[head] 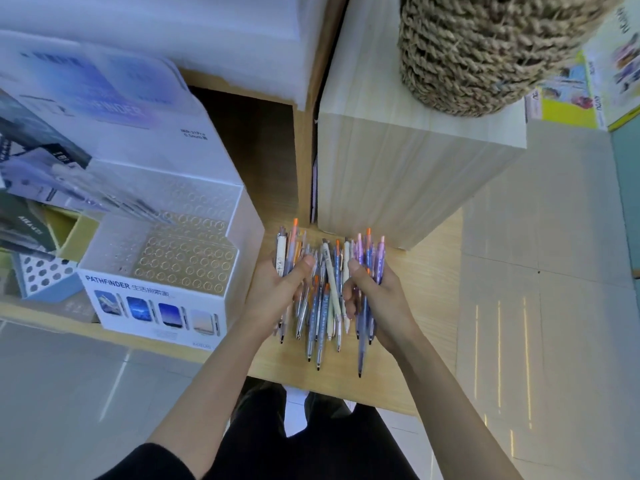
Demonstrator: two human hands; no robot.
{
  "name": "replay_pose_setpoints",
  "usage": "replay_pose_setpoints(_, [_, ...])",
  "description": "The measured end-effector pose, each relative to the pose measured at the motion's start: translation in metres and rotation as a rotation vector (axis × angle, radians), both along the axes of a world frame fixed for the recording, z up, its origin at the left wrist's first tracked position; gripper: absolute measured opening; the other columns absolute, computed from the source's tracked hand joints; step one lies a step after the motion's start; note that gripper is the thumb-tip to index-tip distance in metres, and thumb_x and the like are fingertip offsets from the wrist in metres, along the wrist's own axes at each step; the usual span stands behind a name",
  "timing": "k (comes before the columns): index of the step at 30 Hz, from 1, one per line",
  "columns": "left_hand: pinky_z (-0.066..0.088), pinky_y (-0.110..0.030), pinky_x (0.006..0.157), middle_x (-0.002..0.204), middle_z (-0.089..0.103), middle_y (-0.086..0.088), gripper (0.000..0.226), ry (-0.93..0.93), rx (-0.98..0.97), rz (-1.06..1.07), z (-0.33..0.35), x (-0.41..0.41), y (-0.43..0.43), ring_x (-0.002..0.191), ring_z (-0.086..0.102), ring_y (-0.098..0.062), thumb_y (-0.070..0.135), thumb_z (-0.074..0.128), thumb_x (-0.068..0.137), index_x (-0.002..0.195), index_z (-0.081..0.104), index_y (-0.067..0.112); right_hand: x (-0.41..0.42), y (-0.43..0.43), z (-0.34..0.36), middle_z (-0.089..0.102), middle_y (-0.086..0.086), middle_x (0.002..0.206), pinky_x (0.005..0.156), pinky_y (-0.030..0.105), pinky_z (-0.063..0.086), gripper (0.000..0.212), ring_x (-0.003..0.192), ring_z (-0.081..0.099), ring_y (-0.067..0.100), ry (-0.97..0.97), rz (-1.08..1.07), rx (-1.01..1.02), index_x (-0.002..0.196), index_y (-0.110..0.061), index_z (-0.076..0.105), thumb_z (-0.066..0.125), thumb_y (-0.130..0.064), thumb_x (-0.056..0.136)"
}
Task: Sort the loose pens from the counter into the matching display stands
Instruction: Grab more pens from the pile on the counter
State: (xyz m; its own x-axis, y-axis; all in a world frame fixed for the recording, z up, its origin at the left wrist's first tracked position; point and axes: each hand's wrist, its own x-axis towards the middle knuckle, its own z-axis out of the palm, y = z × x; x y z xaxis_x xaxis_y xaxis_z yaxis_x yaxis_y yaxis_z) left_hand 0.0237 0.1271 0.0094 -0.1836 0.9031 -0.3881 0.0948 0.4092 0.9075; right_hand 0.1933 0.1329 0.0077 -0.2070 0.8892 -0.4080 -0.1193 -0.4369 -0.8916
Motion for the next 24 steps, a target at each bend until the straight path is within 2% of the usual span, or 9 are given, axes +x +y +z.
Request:
replay_pose_setpoints(5, [0.037,-0.023,0.044,0.051,0.048,0.006,0.015,-0.168,0.040,0.083,0.025,-0.009,-0.014,0.044,0.042,-0.011,0.030,0.076,0.077,0.078,0.064,0.022,-0.020,0.006,0.034,0.046,0.004,0.056,0.048,0.025,0.041,0.025,0.046,0.043,0.015,0.099,-0.007,0.016,0.083,-0.009,0.047,0.055,-0.030,0.095])
replay_pose_setpoints(9, [0.035,-0.019,0.045,0.052,0.041,0.007,0.013,-0.345,0.172,-0.018,0.047,-0.023,-0.030,0.045,0.037,-0.009,0.036,0.069,0.083,0.073,0.061,0.033,-0.045,0.005,0.062,0.038,0.003,0.054,0.044,0.025,0.033,0.022,0.044,0.035,0.014,0.069,0.051,0.088,0.075,-0.013,0.048,0.059,-0.020,0.093])
replay_pose_setpoints(12, [0.035,-0.018,0.046,0.055,0.038,0.004,0.020,-0.409,0.213,-0.045,0.062,-0.042,-0.044,0.047,0.036,-0.010,0.033,0.067,0.084,0.074,0.054,0.020,-0.070,0.000,0.079,0.031,0.002,0.051,0.042,0.025,0.027,0.010,0.043,0.028,0.013,0.085,0.087,0.101,0.082,-0.012,0.058,0.062,-0.011,0.090])
replay_pose_setpoints(14, [0.034,-0.018,0.044,0.056,0.038,0.004,0.012,-0.468,0.228,-0.033,0.071,-0.058,-0.053,0.045,0.035,-0.009,0.024,0.066,0.086,0.078,0.059,0.030,-0.090,-0.005,0.089,0.031,-0.001,0.048,0.041,0.022,0.026,0.003,0.041,0.027,0.013,0.104,0.115,0.116,0.088,-0.011,0.061,0.063,-0.010,0.090])
replay_pose_setpoints(15, [0.034,-0.017,0.043,0.057,0.040,0.005,0.011,-0.494,0.231,-0.017,0.076,-0.067,-0.058,0.044,0.035,-0.007,0.019,0.065,0.086,0.083,0.058,0.028,-0.102,-0.008,0.093,0.031,-0.003,0.047,0.041,0.021,0.026,0.002,0.040,0.026,0.012,0.112,0.138,0.124,0.089,-0.011,0.061,0.063,-0.011,0.090])
replay_pose_setpoints(17, [0.033,-0.016,0.042,0.058,0.047,0.006,0.011,-0.512,0.235,0.008,0.086,-0.089,-0.070,0.042,0.036,-0.006,0.020,0.063,0.085,0.088,0.054,0.016,-0.125,-0.015,0.099,0.032,-0.004,0.047,0.041,0.021,0.026,0.003,0.040,0.026,0.012,0.132,0.190,0.135,0.093,-0.009,0.063,0.063,-0.011,0.090])
replay_pose_setpoints(19, [0.033,-0.017,0.042,0.062,0.054,0.006,0.019,-0.496,0.241,0.050,0.096,-0.114,-0.082,0.041,0.036,-0.006,0.026,0.063,0.084,0.087,0.054,0.009,-0.152,-0.023,0.104,0.035,-0.002,0.047,0.040,0.022,0.027,0.006,0.041,0.028,0.012,0.148,0.247,0.146,0.095,-0.009,0.065,0.064,-0.012,0.090])
replay_pose_setpoints(22, [0.033,-0.019,0.041,0.066,0.060,0.001,0.014,-0.479,0.258,0.156,0.108,-0.154,-0.103,0.041,0.039,-0.010,0.023,0.067,0.083,0.082,0.062,0.011,-0.197,-0.040,0.111,0.039,-0.002,0.049,0.040,0.021,0.029,0.007,0.042,0.029,0.011,0.192,0.331,0.156,0.086,-0.018,0.069,0.064,-0.016,0.089])
replay_pose_setpoints(24, [0.035,-0.020,0.042,0.063,0.060,0.000,0.014,-0.457,0.253,0.245,0.112,-0.183,-0.116,0.041,0.041,-0.012,0.026,0.066,0.078,0.075,0.065,0.013,-0.229,-0.052,0.114,0.036,-0.002,0.050,0.042,0.022,0.031,0.006,0.044,0.030,0.011,0.205,0.343,0.167,0.088,-0.020,0.067,0.062,-0.019,0.091])
